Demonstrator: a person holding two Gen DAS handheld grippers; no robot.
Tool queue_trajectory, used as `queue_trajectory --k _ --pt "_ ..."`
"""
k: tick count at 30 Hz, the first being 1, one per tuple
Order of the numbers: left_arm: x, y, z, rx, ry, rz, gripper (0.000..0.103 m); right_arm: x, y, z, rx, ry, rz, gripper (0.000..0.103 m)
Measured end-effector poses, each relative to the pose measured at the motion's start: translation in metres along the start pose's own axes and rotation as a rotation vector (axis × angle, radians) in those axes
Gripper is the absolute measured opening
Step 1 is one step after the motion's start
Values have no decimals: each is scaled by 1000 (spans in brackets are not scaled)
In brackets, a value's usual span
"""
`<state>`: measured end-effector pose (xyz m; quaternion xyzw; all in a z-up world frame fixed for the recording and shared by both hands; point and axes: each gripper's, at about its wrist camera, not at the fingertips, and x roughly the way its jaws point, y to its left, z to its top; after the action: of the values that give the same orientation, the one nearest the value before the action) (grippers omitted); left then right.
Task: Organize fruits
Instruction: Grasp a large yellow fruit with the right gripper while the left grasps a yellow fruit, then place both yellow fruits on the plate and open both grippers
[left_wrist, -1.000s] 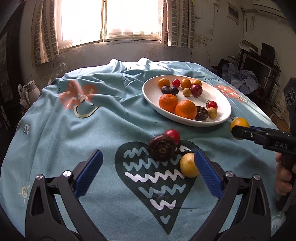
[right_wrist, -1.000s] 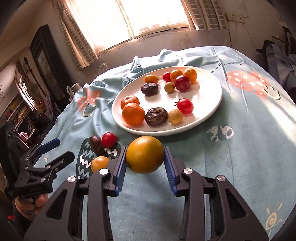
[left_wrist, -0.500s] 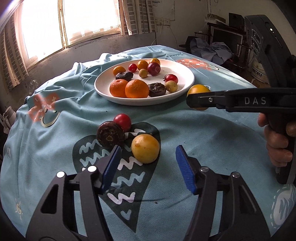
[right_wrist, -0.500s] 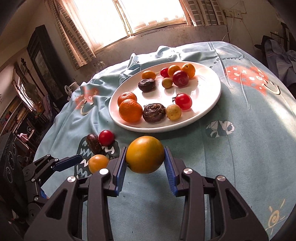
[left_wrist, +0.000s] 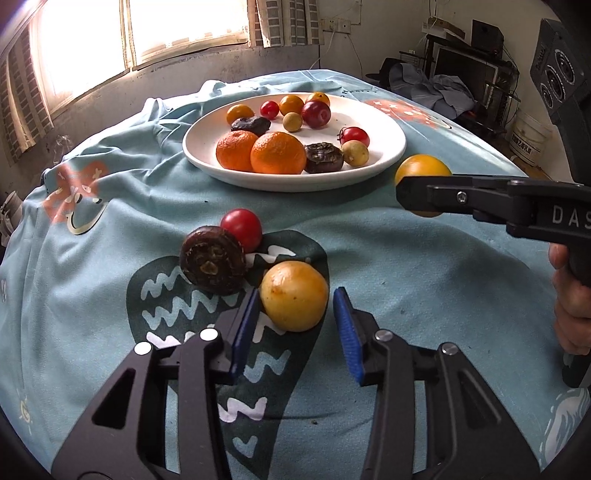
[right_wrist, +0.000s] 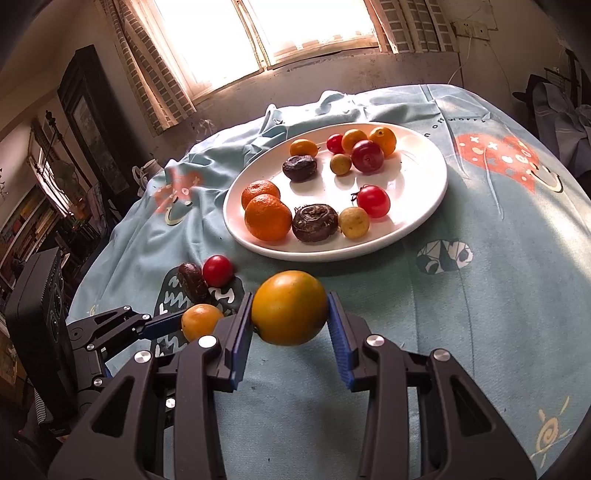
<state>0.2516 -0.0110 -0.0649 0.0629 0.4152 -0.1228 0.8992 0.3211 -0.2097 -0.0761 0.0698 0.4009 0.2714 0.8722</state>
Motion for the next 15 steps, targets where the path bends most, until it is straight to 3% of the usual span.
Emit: queue_trajectory --k 11,15 --pt "-8 7 -1 -40 -13 -8 36 3 6 -3 -28 20 15 39" --pt "-25 19 10 -89 -62 -46 36 7 15 -5 -61 47 118 39"
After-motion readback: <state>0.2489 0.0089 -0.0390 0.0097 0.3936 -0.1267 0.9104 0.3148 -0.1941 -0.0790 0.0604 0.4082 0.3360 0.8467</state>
